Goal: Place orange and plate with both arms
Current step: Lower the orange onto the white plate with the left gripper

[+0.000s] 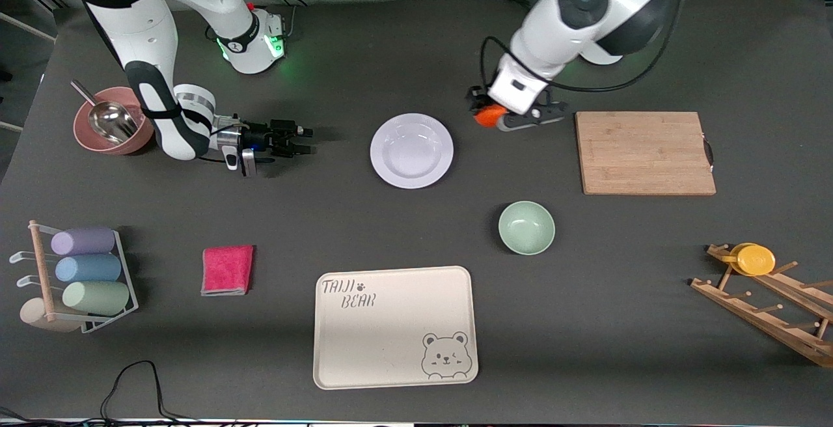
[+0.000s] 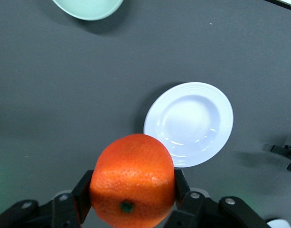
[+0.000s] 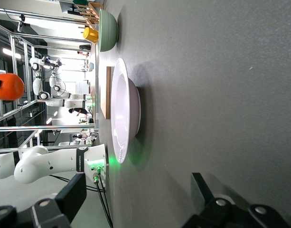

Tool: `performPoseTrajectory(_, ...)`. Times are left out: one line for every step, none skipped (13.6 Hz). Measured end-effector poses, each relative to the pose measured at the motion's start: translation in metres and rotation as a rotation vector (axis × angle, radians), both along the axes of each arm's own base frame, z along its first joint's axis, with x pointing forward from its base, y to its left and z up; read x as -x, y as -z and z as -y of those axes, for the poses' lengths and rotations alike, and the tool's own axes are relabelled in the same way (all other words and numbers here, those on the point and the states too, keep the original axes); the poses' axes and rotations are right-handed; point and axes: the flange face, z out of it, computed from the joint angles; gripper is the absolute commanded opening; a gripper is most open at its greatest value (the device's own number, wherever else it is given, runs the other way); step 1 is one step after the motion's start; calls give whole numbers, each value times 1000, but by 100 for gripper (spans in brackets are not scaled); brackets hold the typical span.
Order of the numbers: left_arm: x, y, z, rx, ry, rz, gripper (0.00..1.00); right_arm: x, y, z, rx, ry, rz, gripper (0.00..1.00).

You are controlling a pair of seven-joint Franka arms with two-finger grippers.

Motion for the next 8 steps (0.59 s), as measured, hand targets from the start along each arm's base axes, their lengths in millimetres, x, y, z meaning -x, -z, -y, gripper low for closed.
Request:
performPoseTrajectory(8, 10, 17, -24, -7, 14, 0, 0, 0, 0, 0, 0, 0, 59)
performPoseTrajectory(17, 23, 34, -51, -13, 30, 0, 0, 0, 0, 0, 0, 0, 54)
performPoseTrajectory(26, 37, 50, -70, -17, 43, 0, 0, 0, 0, 0, 0, 0, 51)
performPoseTrajectory(35, 52, 65, -85, -20, 49, 0, 0, 0, 0, 0, 0, 0, 45)
performPoseTrajectory(42, 67, 79, -100, -25, 53, 0, 0, 0, 0, 0, 1, 0, 42)
performPoseTrajectory(46, 79, 90, -114, -31, 56, 0, 0, 0, 0, 0, 1, 0, 40)
performPoseTrajectory(48, 90, 101, -125, -38, 58, 0, 0, 0, 0, -1, 1, 0, 37)
performPoseTrajectory(48, 99, 111, -134, -47, 58, 0, 0, 0, 0, -1, 1, 0, 36)
